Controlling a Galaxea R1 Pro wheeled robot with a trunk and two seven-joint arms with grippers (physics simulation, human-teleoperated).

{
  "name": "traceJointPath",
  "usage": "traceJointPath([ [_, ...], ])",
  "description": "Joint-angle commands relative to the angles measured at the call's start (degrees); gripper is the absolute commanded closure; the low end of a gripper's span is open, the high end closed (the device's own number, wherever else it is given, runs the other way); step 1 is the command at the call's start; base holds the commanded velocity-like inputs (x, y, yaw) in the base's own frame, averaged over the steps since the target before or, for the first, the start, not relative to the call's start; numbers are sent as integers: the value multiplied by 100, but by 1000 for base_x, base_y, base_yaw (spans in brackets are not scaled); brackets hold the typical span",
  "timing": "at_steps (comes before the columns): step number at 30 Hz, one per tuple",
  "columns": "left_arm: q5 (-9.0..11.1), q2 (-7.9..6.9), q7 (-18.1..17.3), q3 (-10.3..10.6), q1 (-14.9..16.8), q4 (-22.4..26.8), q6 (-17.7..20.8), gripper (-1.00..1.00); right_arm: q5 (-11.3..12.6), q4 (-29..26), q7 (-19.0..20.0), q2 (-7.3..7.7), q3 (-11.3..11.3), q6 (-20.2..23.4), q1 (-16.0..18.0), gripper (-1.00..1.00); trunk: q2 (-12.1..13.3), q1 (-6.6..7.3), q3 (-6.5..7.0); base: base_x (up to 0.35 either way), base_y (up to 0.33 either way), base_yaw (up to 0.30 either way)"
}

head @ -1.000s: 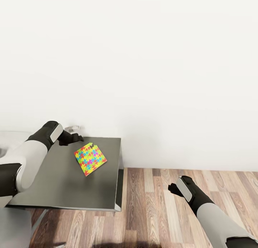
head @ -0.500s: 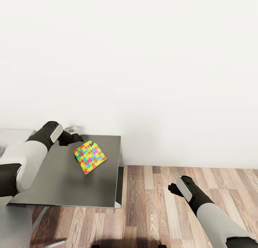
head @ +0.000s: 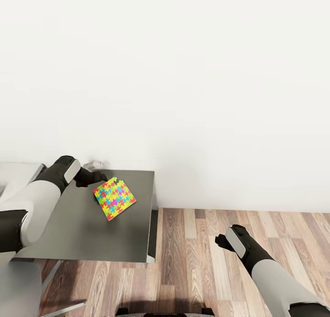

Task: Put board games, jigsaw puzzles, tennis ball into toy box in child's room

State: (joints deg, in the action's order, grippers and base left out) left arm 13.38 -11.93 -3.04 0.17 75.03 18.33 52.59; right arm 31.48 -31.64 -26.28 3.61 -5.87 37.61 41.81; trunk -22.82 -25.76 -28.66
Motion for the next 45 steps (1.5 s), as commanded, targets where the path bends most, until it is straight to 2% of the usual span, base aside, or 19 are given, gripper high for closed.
traceJointPath([
  [1,-2,-6,-45,2,3,4,23,-100,60,-9,-52,8,-46,18,3,-100,-10,-3,-18,0,0,0],
  [9,-7,-134,-532,9,3,4,19,-100,61,-9,-52,8,-46,18,2,-100,-10,-3,-94,0,0,0],
  [13,-10,-178,-665,9,1,4,16,-100,60,-9,-52,8,-46,18,2,-100,-10,-3,-132,0,0,0],
  [30,-11,-205,-751,16,-61,4,-162,-100,60,-9,-52,8,-47,12,4,-100,-10,-3,-288,0,0,0],
  [45,-2,-205,-761,31,-76,7,-170,-100,60,-9,-52,8,-50,9,4,-100,-10,-3,-302,0,-1,0],
])
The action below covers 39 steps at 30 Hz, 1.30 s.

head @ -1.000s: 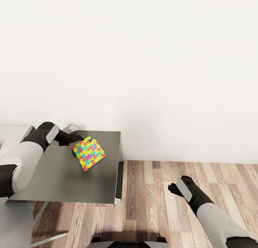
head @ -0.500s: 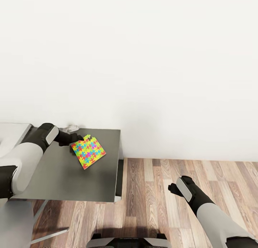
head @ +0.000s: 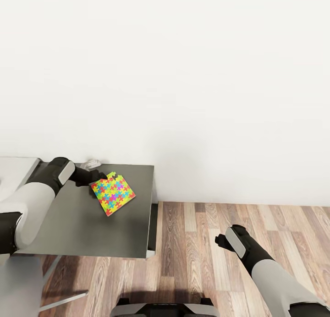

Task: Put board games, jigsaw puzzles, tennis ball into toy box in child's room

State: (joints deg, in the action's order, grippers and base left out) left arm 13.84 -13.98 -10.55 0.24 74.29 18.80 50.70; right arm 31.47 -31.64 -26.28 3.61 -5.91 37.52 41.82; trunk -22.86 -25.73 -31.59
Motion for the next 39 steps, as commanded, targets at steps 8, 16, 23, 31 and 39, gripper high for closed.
traceJointPath([
  [8,-48,1,-10,32,-3,-40,19,-100,61,-9,-52,9,-46,18,3,-100,-6,-5,-9,0,-127,0],
  [16,-48,1,-13,31,-3,-39,19,-100,56,-9,-52,9,-46,18,2,-100,-6,-5,-9,0,-26,0],
  [23,-48,-4,-17,32,-3,-38,19,-100,53,-9,-52,9,-44,18,2,-100,-6,-5,-9,-11,-47,0],
  [31,-48,-1,-17,35,-3,-43,19,-100,57,-9,-52,10,-44,18,2,-100,-6,-5,-9,-65,-4,0],
  [39,-48,1,-18,37,-3,-41,19,-100,53,-9,-52,10,-45,18,3,-100,-6,-5,-9,-8,-26,0],
])
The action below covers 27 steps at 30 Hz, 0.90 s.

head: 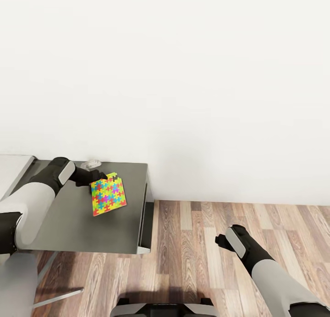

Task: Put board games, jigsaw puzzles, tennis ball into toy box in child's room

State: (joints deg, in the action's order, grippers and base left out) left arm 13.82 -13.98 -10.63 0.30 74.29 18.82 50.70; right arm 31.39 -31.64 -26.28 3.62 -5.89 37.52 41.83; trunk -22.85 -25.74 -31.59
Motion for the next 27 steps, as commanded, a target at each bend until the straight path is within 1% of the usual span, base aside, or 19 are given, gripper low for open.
traceJointPath([
  [1,-47,0,-10,32,-2,-42,19,-100,61,-9,-52,8,-46,18,4,-100,-7,-5,-9,-2,-24,0],
  [7,-47,1,-10,30,-2,-42,19,-100,61,-9,-52,8,-46,18,2,-100,-7,-5,-9,-1,-50,0],
  [13,-47,1,-10,30,-2,-39,18,-100,60,-9,-52,15,-44,18,2,-100,-7,-5,-9,-1,-127,0],
  [27,-47,-5,-10,32,-2,-41,19,-100,62,-9,-52,16,-44,18,2,-100,-7,-5,-9,-67,-70,0],
])
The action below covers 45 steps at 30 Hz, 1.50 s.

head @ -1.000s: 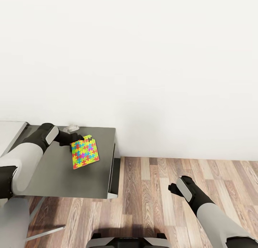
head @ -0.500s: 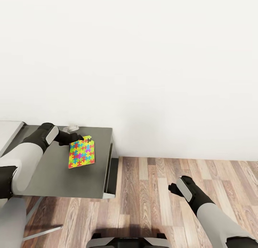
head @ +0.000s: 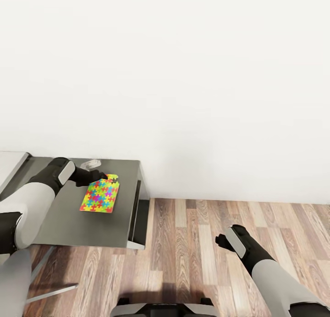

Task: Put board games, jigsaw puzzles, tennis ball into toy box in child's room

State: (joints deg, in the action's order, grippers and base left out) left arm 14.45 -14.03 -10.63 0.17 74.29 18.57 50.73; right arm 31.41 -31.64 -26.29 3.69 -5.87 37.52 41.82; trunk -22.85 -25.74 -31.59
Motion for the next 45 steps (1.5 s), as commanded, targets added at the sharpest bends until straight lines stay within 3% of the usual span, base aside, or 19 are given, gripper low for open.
traceJointPath([
  [1,-109,0,-10,45,-2,-14,16,-100,60,-9,-52,9,-46,18,2,-100,-7,-4,-9,-24,-24,0],
  [45,-100,3,-10,36,-2,-14,16,-100,60,-9,-52,0,-46,18,5,-100,-7,-4,-9,-41,-85,0],
])
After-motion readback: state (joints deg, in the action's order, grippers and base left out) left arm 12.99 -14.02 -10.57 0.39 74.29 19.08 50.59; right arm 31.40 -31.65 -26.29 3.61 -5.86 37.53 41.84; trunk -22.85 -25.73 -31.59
